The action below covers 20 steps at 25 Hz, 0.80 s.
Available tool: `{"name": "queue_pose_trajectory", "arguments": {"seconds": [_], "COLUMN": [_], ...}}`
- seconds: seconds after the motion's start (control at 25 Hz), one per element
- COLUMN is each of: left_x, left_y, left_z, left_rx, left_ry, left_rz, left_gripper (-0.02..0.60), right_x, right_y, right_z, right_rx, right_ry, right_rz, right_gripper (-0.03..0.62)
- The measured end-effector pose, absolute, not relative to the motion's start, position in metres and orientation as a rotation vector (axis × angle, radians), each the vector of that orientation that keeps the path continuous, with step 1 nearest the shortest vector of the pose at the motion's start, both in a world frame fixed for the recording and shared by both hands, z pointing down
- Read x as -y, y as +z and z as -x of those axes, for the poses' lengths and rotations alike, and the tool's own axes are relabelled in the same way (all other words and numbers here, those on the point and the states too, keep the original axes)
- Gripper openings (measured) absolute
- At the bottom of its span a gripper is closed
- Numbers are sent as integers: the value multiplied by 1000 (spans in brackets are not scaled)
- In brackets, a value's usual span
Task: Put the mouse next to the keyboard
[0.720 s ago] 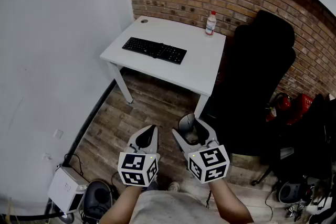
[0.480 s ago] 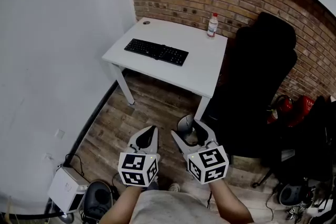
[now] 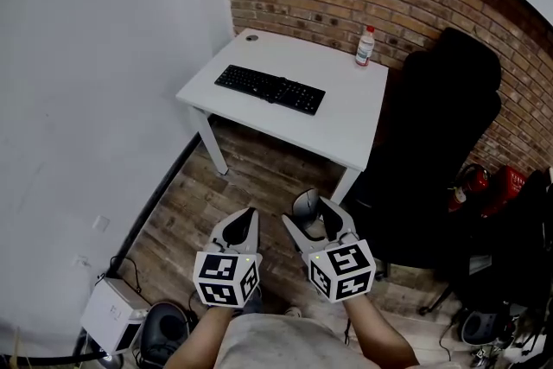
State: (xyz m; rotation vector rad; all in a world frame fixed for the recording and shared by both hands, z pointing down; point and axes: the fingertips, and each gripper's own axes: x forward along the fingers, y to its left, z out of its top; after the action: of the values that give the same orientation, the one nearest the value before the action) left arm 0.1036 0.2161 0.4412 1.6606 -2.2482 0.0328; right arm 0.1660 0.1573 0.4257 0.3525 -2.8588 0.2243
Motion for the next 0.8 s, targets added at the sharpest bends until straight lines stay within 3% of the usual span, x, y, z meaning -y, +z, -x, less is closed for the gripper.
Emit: {"name": "queue_pose_trajectory", "arguments": {"seconds": [0.48,0.8], "left_x": [-182,-149], "left_y": [446,448], "left_z": [44,107], "left_rx": [2183,2108], "left_ry": [3,-12], "left_rz": [-1686,-1769], "left_gripper": [-5,-3], "right_x": [-127,-102], "right_y": [425,428], "right_z": [-18,41], "right_rx": [2824,2785], "right_ry": [233,226], "right_rz": [-402,-502], "right_gripper": [299,299]}}
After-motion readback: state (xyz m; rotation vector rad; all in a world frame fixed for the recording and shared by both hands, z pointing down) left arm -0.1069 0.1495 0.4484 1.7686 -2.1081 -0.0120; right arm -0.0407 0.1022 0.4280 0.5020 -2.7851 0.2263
